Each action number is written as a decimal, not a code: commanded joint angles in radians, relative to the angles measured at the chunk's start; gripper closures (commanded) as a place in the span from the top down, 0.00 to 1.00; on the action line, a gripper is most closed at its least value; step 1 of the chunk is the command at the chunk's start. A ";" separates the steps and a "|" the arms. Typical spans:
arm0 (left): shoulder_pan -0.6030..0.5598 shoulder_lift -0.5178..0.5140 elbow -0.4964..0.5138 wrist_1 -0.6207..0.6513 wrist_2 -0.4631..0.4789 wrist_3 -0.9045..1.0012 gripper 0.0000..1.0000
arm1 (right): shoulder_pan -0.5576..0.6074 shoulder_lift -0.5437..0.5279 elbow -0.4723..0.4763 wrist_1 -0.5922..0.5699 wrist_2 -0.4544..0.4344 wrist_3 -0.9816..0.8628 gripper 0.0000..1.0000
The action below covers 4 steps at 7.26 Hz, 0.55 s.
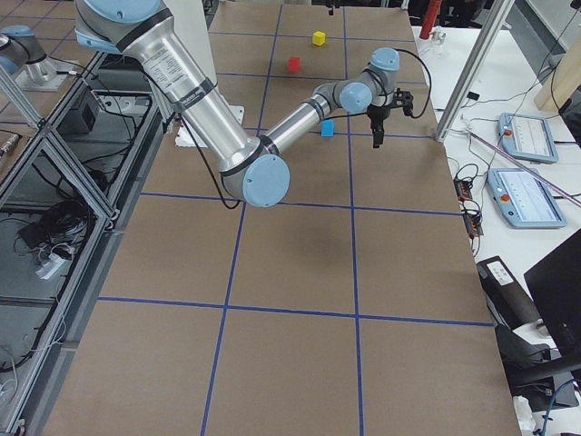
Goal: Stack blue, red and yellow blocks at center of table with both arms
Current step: 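Grasp the red cube with the left gripper while the right arm withdraws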
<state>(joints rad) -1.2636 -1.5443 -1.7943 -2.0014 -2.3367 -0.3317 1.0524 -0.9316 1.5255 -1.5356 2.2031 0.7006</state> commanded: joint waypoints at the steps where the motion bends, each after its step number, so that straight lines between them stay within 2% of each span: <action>1: 0.225 0.000 -0.037 -0.069 0.155 -0.259 1.00 | 0.185 -0.189 0.054 -0.004 0.090 -0.349 1.00; 2: 0.321 0.004 -0.055 -0.071 0.199 -0.358 1.00 | 0.220 -0.281 0.091 -0.003 0.099 -0.469 1.00; 4: 0.473 0.045 -0.103 -0.071 0.279 -0.435 1.00 | 0.276 -0.431 0.157 0.000 0.115 -0.626 1.00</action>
<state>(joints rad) -0.8866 -1.5261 -1.8655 -2.0710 -2.1091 -0.7105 1.2959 -1.2692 1.6413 -1.5381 2.3086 0.1731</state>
